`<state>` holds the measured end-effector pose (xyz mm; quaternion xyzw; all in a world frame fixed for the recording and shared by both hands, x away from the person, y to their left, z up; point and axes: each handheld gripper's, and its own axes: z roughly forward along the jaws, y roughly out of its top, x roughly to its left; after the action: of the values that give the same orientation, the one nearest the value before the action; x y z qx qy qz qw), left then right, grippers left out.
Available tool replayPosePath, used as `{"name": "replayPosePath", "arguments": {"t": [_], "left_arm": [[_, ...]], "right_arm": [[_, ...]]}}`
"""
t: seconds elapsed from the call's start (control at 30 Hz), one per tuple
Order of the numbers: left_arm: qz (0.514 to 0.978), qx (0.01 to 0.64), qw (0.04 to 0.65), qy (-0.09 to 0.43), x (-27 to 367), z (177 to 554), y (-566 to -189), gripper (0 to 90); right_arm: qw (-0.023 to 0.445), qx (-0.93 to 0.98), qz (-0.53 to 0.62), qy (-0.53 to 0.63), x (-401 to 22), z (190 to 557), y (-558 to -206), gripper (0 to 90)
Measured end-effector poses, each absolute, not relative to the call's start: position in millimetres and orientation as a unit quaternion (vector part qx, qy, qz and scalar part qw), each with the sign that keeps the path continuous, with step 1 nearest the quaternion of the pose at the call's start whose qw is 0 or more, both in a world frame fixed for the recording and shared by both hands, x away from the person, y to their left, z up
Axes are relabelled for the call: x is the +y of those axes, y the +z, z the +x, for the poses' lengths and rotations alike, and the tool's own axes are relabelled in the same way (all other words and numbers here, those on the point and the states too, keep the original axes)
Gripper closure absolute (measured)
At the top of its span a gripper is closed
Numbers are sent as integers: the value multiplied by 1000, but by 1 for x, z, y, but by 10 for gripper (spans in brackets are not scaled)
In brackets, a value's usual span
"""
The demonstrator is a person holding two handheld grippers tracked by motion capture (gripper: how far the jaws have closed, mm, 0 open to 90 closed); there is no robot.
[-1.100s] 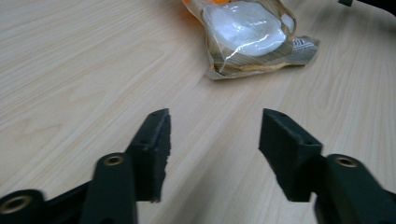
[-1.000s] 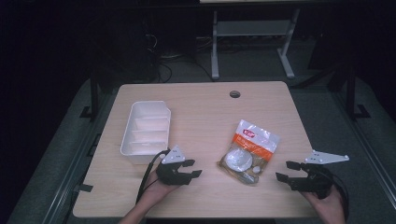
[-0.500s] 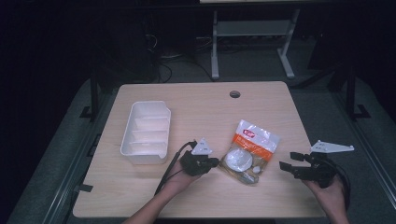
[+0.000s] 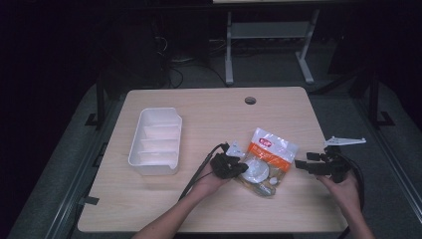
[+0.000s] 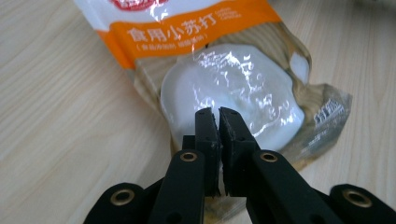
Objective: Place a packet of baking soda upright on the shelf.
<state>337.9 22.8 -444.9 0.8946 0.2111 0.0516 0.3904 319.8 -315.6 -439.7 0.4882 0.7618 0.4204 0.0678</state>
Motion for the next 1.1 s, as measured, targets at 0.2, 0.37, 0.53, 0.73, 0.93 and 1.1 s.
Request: {"name": "replayPosePath", "arguments": {"t": [0.2, 0.37, 0.53, 0.73, 0.93, 1.1], "left_arm": [[903, 202, 375, 62, 15, 339, -444, 889], [906, 196, 368, 72, 11, 339, -444, 899], [908, 193, 363, 78, 7, 341, -444, 899], [907, 196, 364, 82, 6, 340, -445, 894], [907, 197, 365, 79, 7, 341, -444, 857], [904, 193, 374, 82, 15, 339, -438, 795]], "right_arm": [[52, 769, 491, 406, -308, 336, -450, 278], [30, 778, 487, 396, -296, 347, -460, 306], [2, 785, 478, 394, -284, 352, -468, 433], [-7, 775, 480, 412, -285, 355, -469, 648], [-6, 774, 482, 410, -283, 355, -469, 829], [-9, 769, 477, 426, -285, 353, -466, 894]]}}
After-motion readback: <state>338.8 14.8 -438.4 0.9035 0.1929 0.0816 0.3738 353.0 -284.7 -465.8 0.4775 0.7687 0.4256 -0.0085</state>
